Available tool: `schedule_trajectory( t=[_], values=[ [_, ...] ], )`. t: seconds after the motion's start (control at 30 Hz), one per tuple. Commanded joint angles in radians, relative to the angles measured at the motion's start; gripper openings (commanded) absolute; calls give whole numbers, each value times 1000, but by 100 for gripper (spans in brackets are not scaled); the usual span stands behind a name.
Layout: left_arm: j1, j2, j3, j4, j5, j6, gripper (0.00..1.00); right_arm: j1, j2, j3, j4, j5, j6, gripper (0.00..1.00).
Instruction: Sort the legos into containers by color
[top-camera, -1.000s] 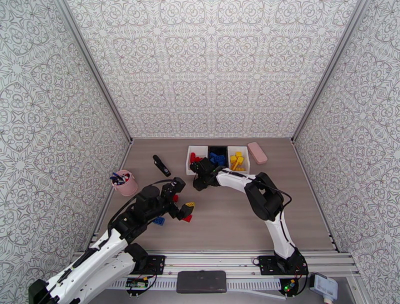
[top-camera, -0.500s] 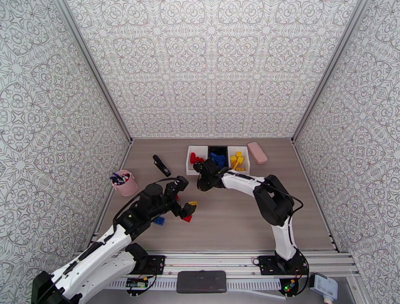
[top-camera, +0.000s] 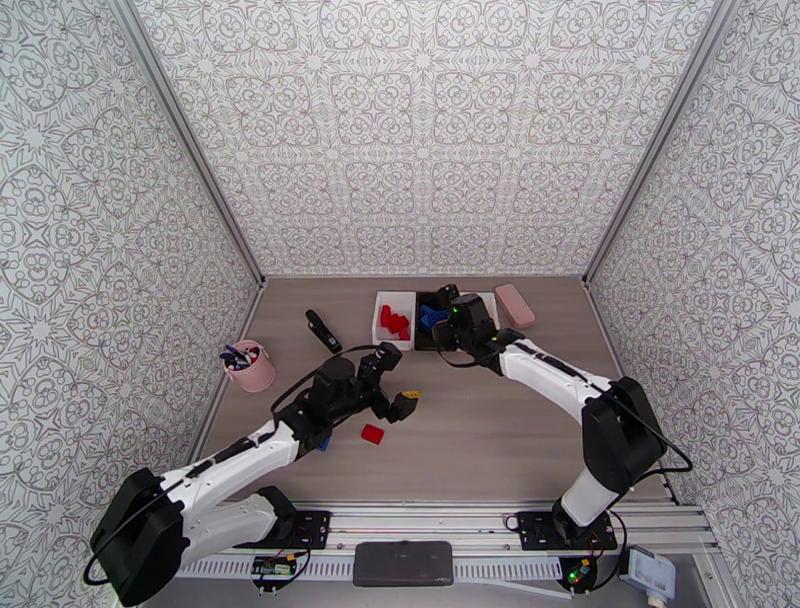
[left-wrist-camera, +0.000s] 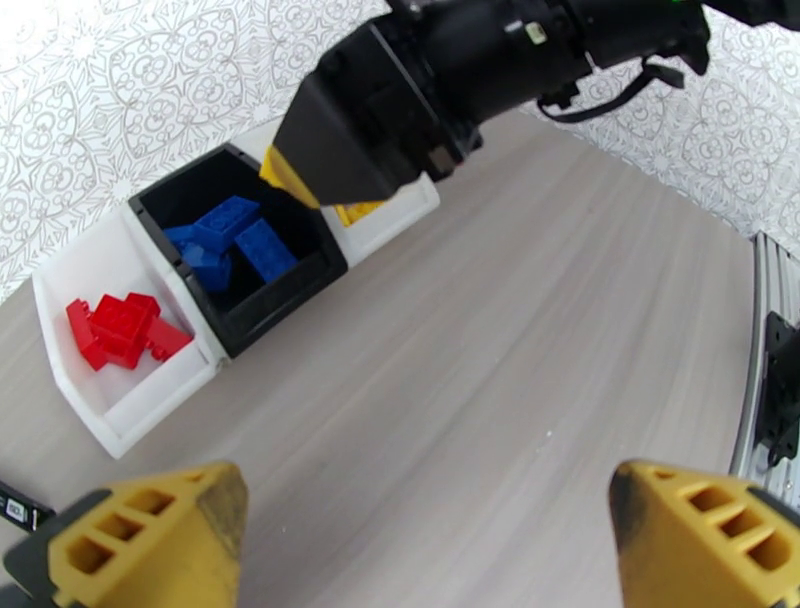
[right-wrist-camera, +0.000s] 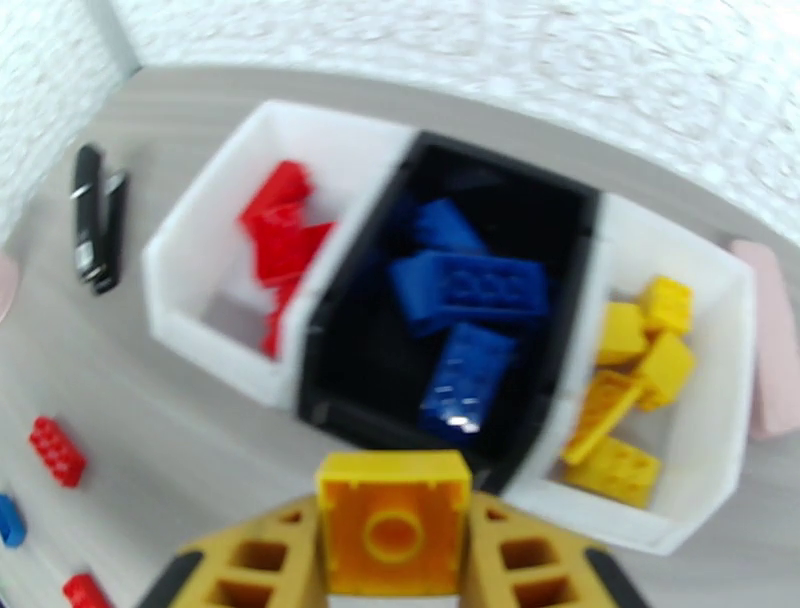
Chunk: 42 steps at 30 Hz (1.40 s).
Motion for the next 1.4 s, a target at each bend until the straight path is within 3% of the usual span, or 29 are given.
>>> schedule_trajectory(
  t=[0.0, 0.23, 0.47, 0.67, 0.77, 0.97, 1.1, 1.37],
  values=[
    [-11, 32, 63, 83, 3, -2, 100, -48, 5, -9, 27, 52, 25, 32],
    [-21, 71, 90, 89, 10, -3, 100, -154, 133, 71, 33, 5, 30, 32],
    [-21, 69, 95, 85, -2, -5, 100, -185, 234, 150, 31, 25, 45, 36],
    [-17, 38, 76, 82, -14, -11, 100, -185, 178, 124, 31, 38, 50, 60],
    [-19, 20, 69, 43, -130, -20, 100, -185, 120, 79, 64, -21, 22, 75],
    [-6, -34, 69, -138, -333, -122, 100, -159, -38, -75, 183, -187, -120, 89],
    [58, -54, 93, -350, -381, -233, 100, -119, -132, -161, 228, -289, -228, 99],
    [218, -10, 102, -613, -372, -389, 100, -27, -202, -197, 224, -465, -344, 100]
  ],
)
